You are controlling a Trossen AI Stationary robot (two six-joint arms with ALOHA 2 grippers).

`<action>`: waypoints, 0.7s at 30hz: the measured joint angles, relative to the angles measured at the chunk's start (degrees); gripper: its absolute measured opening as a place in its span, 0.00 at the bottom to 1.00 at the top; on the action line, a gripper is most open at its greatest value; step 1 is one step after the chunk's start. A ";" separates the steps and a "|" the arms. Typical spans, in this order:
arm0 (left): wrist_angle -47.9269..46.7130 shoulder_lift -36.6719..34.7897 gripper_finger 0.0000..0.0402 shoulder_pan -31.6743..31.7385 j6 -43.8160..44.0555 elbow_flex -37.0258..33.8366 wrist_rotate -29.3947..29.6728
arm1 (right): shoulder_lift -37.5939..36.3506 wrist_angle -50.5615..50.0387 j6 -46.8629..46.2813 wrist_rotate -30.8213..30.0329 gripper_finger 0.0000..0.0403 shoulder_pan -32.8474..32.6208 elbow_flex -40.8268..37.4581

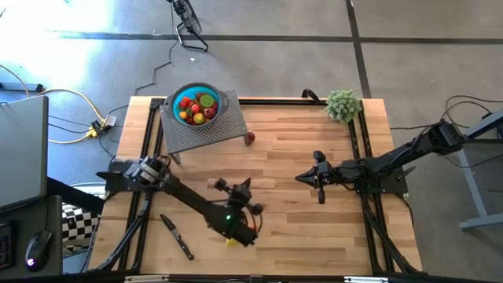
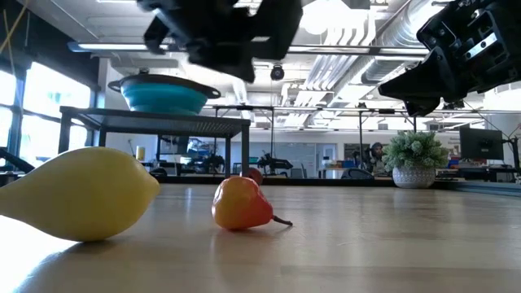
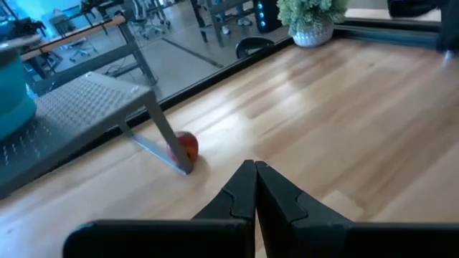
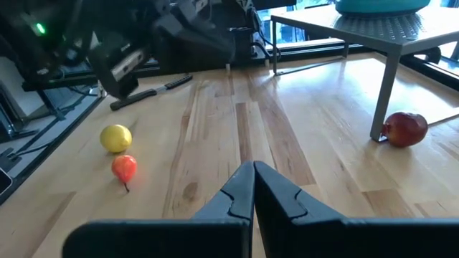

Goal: Pick & Place Fruit
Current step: Put the red pomegranate into the blue strainer bowl on the shelf

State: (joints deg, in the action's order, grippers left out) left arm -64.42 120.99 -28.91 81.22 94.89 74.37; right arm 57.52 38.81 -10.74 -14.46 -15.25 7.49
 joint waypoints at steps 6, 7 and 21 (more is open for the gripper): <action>4.10 0.00 0.00 3.37 -11.52 6.13 -2.49 | 0.00 -0.02 0.02 0.02 0.01 0.00 0.00; 6.75 0.00 0.00 3.93 -15.43 6.73 -3.11 | 0.00 -0.04 0.04 0.02 0.01 0.00 0.00; 55.53 0.00 0.00 7.54 -69.50 4.37 -26.24 | 0.00 -1.52 0.92 1.58 0.01 -0.02 -0.04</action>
State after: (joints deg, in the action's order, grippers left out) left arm -8.90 120.99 -21.36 11.71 99.27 48.13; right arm 57.52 37.28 -9.82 -12.88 -15.27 7.44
